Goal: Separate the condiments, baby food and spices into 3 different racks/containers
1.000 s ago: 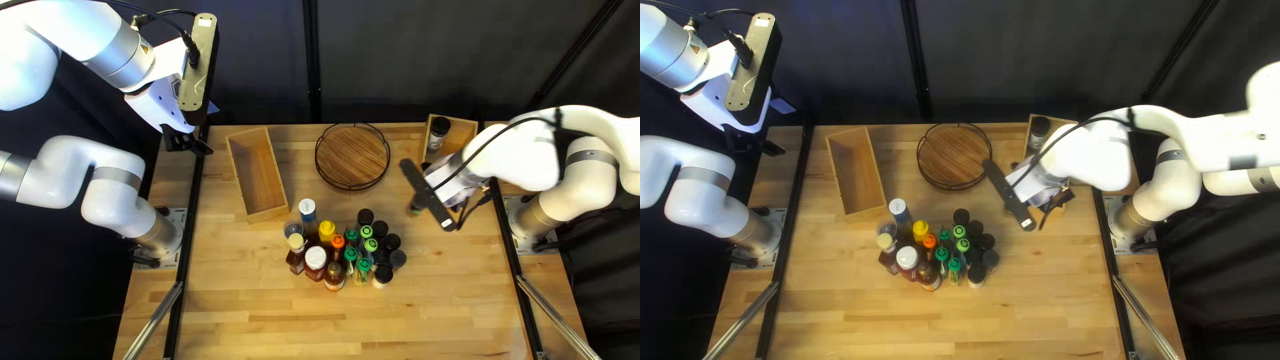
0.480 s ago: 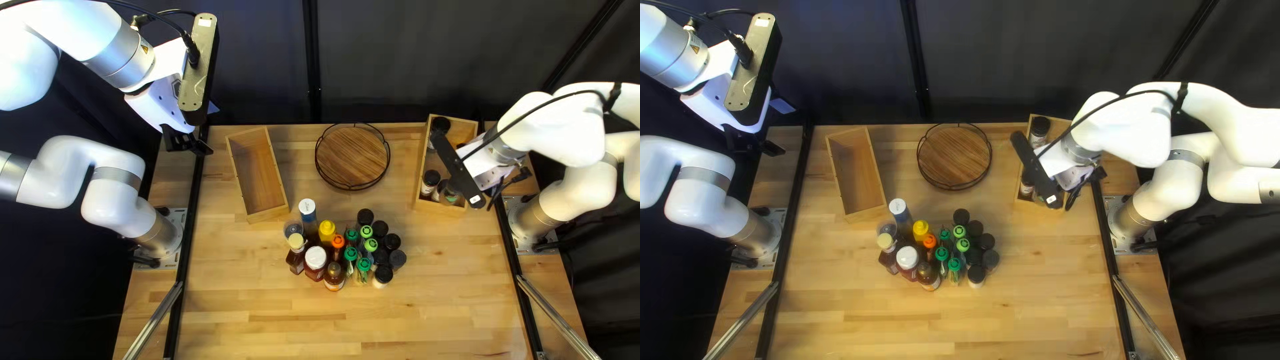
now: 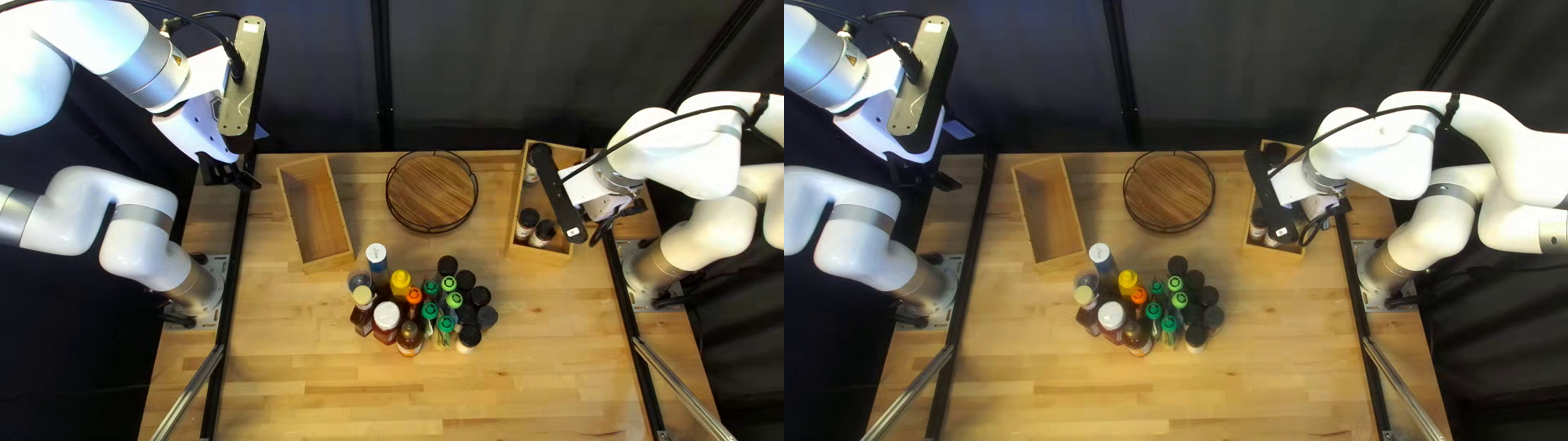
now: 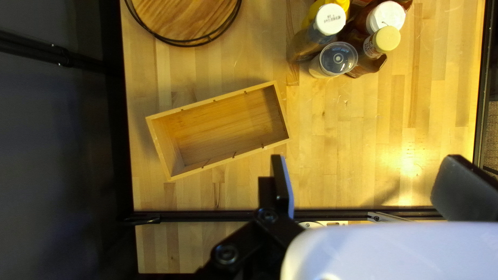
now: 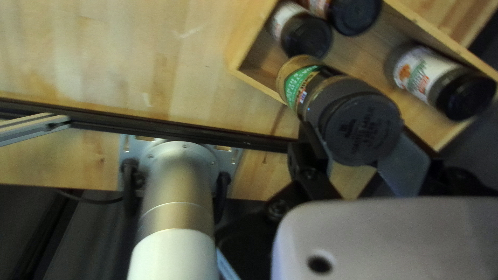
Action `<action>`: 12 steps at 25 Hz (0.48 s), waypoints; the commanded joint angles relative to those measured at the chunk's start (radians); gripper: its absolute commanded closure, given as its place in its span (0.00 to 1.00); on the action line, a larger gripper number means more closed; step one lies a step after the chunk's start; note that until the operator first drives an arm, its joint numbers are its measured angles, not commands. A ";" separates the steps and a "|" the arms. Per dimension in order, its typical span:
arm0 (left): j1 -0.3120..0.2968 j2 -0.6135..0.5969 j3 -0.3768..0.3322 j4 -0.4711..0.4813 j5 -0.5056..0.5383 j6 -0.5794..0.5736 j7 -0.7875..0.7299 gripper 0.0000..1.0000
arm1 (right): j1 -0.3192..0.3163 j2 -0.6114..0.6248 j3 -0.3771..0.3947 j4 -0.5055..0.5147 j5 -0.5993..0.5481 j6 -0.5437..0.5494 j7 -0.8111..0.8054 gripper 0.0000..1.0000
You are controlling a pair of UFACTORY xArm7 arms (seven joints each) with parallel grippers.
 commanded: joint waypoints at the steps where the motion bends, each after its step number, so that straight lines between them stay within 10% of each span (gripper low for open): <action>1: 0.000 0.000 0.000 0.000 0.000 0.000 0.000 0.00 | -0.020 0.055 -0.049 -0.091 -0.027 -0.086 -0.030 1.00; 12: 0.000 0.000 0.000 0.000 0.000 0.000 0.000 0.00 | -0.027 -0.013 -0.074 -0.195 0.000 -0.235 -0.033 1.00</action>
